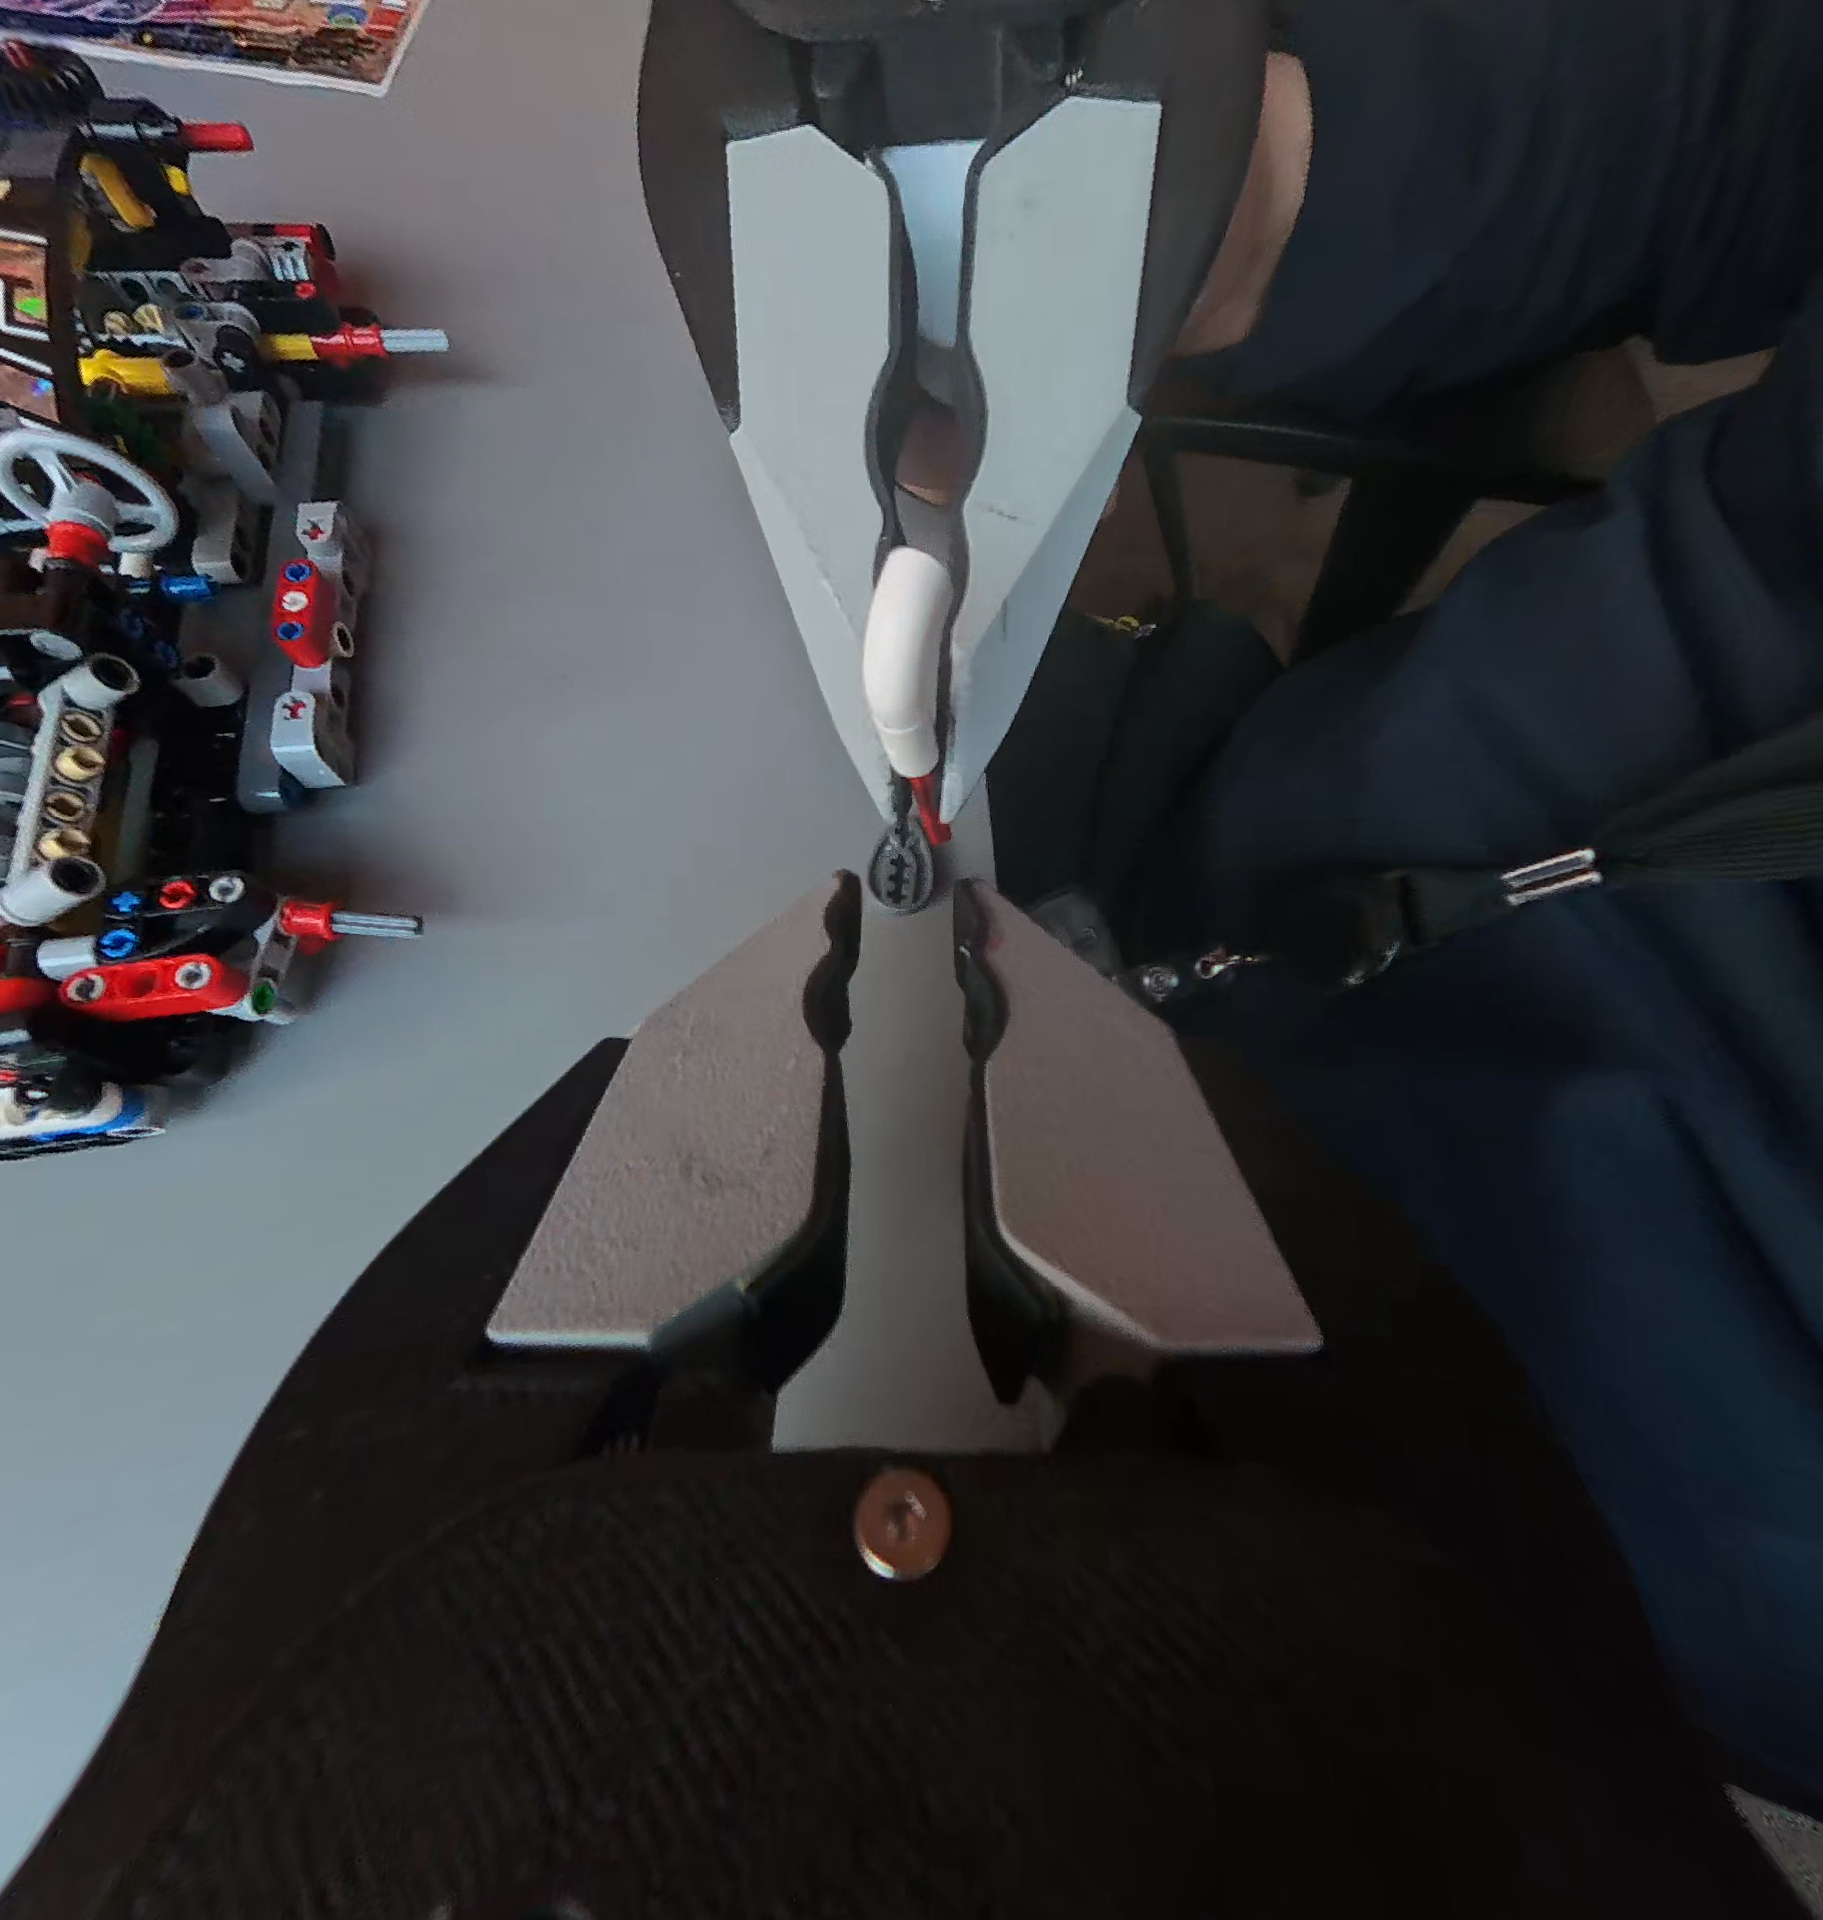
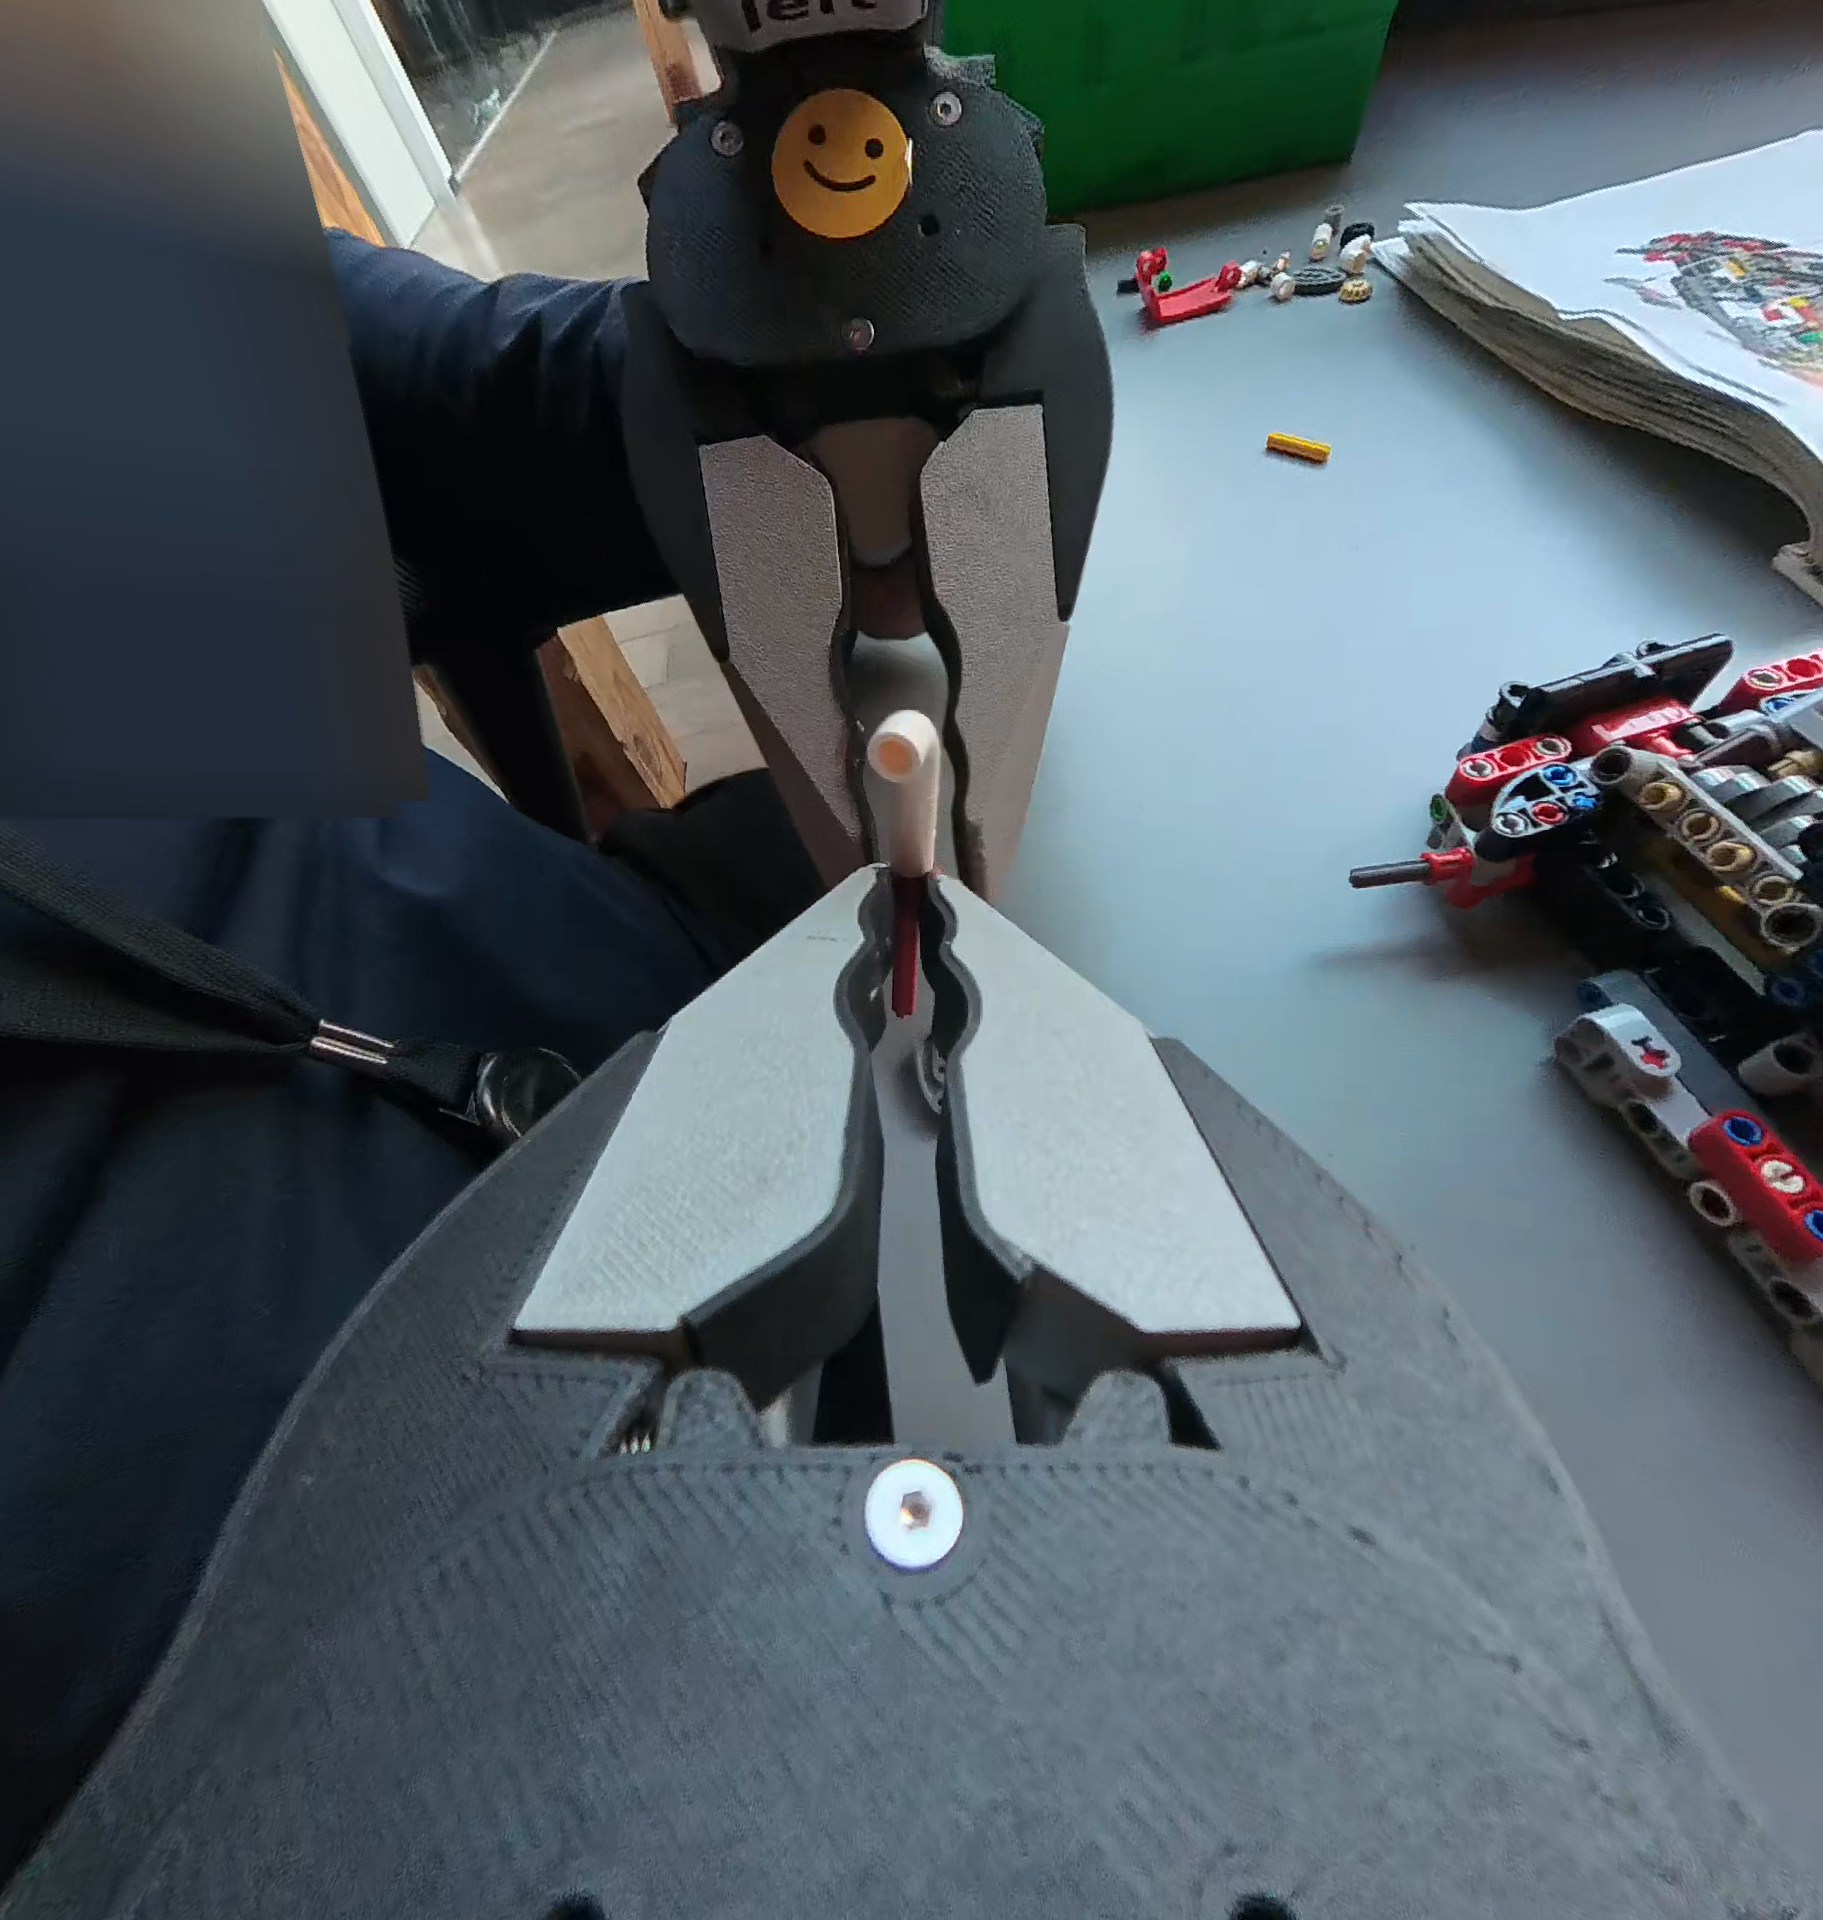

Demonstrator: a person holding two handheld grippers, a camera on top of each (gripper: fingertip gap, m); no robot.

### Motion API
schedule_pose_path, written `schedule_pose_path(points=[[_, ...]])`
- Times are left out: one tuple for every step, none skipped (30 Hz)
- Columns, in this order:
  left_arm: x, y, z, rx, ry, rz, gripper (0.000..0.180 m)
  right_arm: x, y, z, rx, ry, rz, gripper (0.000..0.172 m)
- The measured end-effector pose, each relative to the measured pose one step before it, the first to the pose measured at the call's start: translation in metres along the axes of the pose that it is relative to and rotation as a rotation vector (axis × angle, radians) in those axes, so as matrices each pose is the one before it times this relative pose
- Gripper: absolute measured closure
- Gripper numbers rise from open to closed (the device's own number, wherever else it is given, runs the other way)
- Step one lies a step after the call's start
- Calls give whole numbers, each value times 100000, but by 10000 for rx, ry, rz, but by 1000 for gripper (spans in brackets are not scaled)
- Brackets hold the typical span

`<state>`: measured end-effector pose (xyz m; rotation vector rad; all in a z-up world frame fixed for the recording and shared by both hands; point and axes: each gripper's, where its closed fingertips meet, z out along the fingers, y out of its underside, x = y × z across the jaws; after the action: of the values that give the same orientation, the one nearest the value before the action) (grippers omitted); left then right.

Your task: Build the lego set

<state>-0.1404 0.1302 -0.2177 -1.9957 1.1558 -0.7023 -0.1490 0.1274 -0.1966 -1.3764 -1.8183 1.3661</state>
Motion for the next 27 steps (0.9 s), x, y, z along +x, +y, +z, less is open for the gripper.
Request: schedule_pose_path(points=[[-139,-74,-213,-64,-101,163,165,-71,-92,-108,104,-10,90,170],[-138,-251,-314,93,-118,107,164,-85,-48,-115,103,-21,100,170],[16,-423,-305,254,-13,5,164,-30,-111,-150,149,31,68,170],[296,-479,-141,308,201,-125,166,-70,-257,-219,254,5,31,170],[513,-285,119,208,388,-295,165,-198,-456,-240,368,-93,48,170],[550,-52,347,24,462,-363,163,-266,-564,-251,436,-158,70,171],[342,13,394,-35,337,-274,161,-153,-394,-185,312,-105,110,171],[148,-101,309,55,166,-118,160,-28,-117,-105,121,-58,108,170],[100,-305,161,177,68,12,161,2,-27,-54,65,-8,37,170],[166,-378,26,204,68,61,164,19,-19,-31,54,28,-24,171],[33,-332,-39,159,-17,27,165,-20,12,-16,21,10,-28,171],[-137,-253,-66,115,-95,-24,165,-60,-7,-6,17,-14,-14,171],[-83,-239,-11,114,-31,-59,165,-83,-76,-9,62,-16,-29,170],[164,-258,61,160,129,-88,167,-118,-121,-1,89,-41,-38,170],[13,-175,104,126,42,-106,168,-107,-144,-12,102,-61,2,170],[-106,-89,68,79,-39,-63,171,-27,-115,-27,89,-24,26,170],[-157,-67,5,86,-99,2,174,76,-65,-54,68,23,34,170],[-84,-16,-28,69,-79,73,177,14,-71,-56,62,-31,30,170],[-55,34,-19,39,-54,26,179,140,-16,-58,2,78,23,172],[-121,53,10,20,-78,-35,179,170,61,-45,-57,87,35,172],[-148,59,54,6,-44,-107,179,156,75,-20,-90,60,73,170],[-209,23,62,29,-58,-132,179,212,70,-46,-76,108,37,171],[-290,-24,8,58,-96,-111,179,281,14,-55,-14,165,-6,171],[-152,-44,8,80,-6,-98,179,186,-21,-53,20,103,27,171],[-96,16,4,41,38,-153,179,116,15,-41,-4,43,73,171],[-204,63,6,8,-55,-124,179,110,-9,-61,8,18,92,168],[-200,64,-13,24,-80,-45,179,89,-144,-153,84,0,99,166]])
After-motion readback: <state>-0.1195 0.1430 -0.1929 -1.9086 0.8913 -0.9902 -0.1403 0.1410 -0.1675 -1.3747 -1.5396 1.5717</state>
